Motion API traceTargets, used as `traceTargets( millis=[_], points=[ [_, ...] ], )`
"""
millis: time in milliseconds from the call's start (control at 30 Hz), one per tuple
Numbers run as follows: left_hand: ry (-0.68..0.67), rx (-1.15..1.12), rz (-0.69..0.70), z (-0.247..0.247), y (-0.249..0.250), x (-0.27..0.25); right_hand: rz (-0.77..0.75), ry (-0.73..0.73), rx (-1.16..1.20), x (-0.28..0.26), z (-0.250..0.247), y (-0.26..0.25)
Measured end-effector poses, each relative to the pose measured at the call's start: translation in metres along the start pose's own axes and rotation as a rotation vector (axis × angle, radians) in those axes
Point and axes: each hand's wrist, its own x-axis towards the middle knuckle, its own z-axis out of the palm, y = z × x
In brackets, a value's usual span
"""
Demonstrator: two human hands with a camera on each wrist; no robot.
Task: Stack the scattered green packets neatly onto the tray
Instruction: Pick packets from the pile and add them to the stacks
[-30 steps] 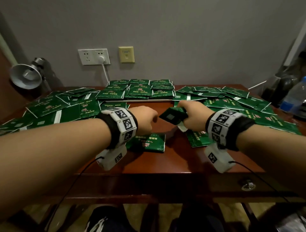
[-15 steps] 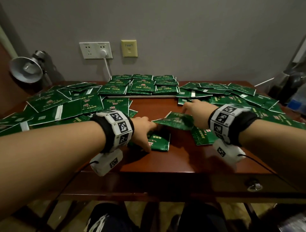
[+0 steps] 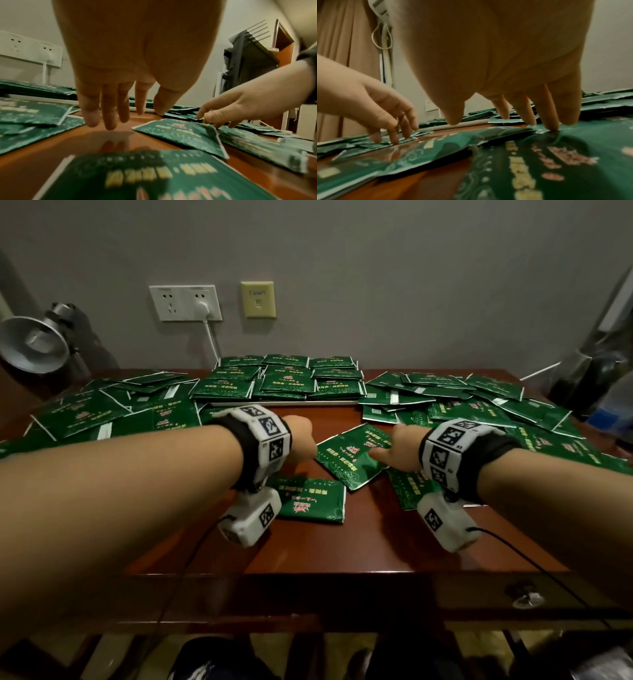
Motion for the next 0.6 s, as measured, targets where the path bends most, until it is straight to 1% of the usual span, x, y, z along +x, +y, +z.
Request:
traceTargets(
  millis=[67,200,367,433,500,567,600],
  points=[
    [-0.011,0.029,0.016,-0.002,0.003,0.015,0.002,-0.014,-0.032,0.006,0.001,0.001],
    [-0.022,-0.002,0.044,-0.001,0.012,0.045,-0.018,0.003,-0.119,0.026,0.002,0.004],
    [-0.091,-0.134,0.076,0.008,0.017,0.067,-0.048,-0.041,-0.055,0.041,-0.004,0.007],
    [-0.109,-0.201,0.078,0.008,0.015,0.068,-0.07,-0.024,-0.04,0.041,-0.003,0.009],
    [-0.129,-0.292,0.086,0.003,0.01,0.067,-0.091,-0.01,0.072,0.041,-0.006,0.012],
    [-0.136,-0.482,0.093,-0.002,0.002,0.066,-0.083,0.013,0.287,0.043,-0.011,0.014],
    [-0.129,-0.596,0.103,-0.006,-0.001,0.064,-0.067,0.052,0.38,0.043,-0.014,0.015]
  ],
)
